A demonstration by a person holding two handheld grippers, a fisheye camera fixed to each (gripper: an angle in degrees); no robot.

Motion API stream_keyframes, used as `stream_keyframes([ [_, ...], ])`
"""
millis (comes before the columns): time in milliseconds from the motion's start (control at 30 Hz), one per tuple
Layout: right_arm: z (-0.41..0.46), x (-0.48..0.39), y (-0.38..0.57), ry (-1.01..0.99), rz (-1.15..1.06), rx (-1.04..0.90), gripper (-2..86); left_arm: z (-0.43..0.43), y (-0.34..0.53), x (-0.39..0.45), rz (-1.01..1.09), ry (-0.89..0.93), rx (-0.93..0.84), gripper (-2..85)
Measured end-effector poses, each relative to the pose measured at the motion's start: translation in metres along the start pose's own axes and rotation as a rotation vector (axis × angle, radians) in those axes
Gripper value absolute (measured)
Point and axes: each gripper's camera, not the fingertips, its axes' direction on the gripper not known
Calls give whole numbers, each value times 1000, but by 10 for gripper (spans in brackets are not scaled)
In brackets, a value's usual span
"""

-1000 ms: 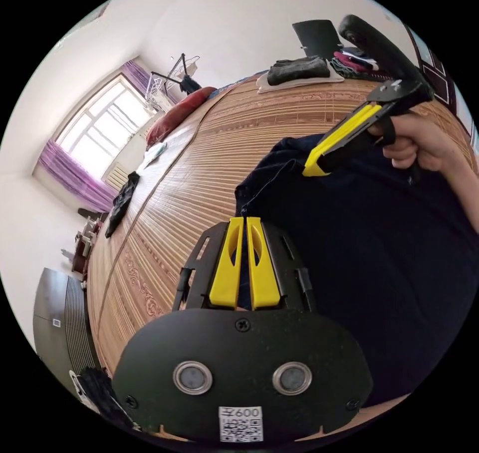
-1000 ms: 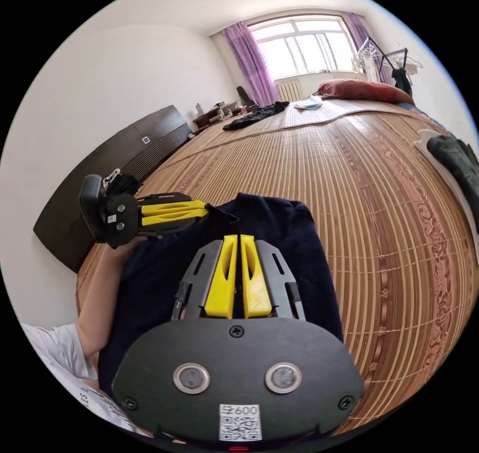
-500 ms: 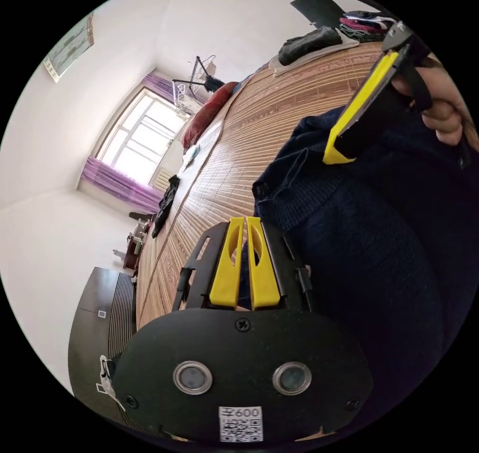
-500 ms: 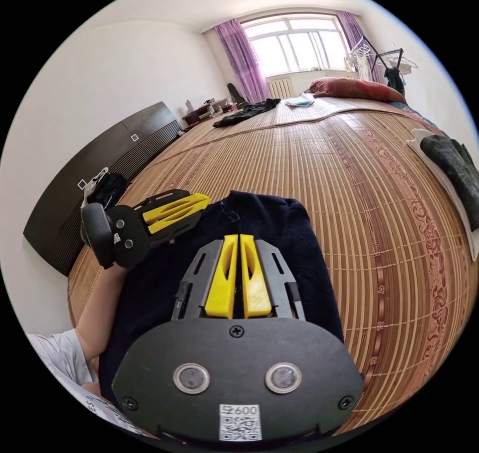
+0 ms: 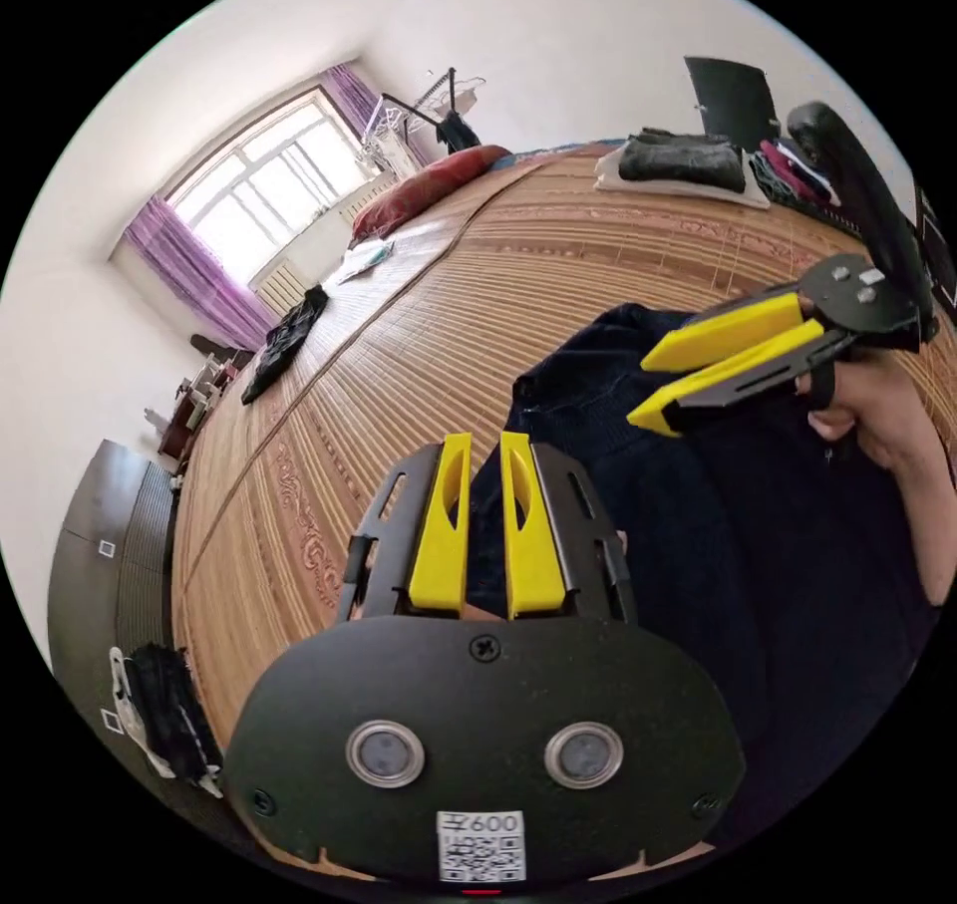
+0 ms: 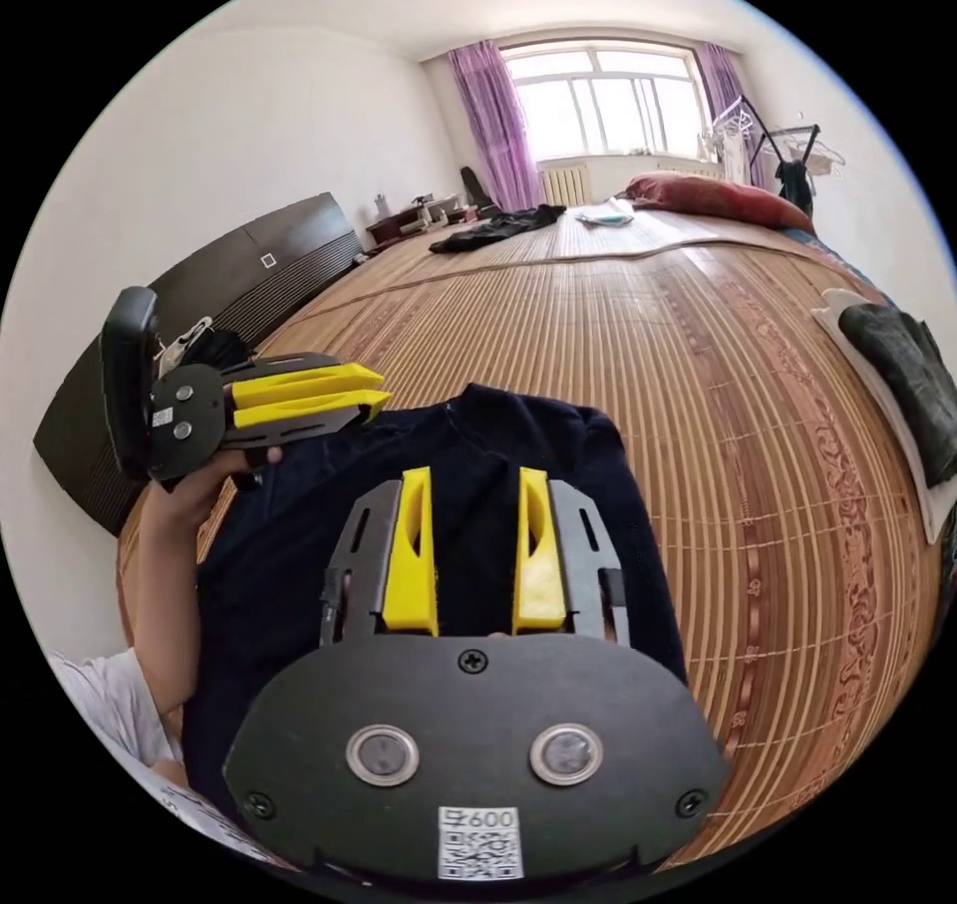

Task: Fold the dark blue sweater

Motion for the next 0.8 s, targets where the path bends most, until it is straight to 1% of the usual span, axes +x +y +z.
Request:
stream_keyframes([
  [33, 3, -2, -3, 34, 12, -8, 57, 7, -1, -3, -9, 42, -18, 75],
  [133, 0, -8, -4, 64, 1, 26, 10, 21, -6, -7, -25, 73, -93, 95],
  [167, 2, -9, -5, 67, 4, 19, 0, 21, -6, -11, -54, 77, -73, 97],
  [233, 8, -9, -9, 62, 9, -11, -5, 15, -9, -14, -41, 119, -42, 96],
  [400, 13, -10, -12, 48, 17, -16, -8, 6, -14, -11, 3, 125, 12, 79],
  [500, 16, -16, -12, 46, -5, -16, -9, 11, -20, -3, 49, 122, -50, 66],
  [567, 18, -23, -11, 63, -28, -16, -9, 9, -22, 0, 50, 94, -52, 55],
  [667, 19, -30, -9, 87, -53, 1, -8, 5, -24, 6, 83, 104, -45, 36],
  [800, 14, -31, -4, 82, -51, 54, -8, -2, -25, 6, 55, 85, -35, 27],
])
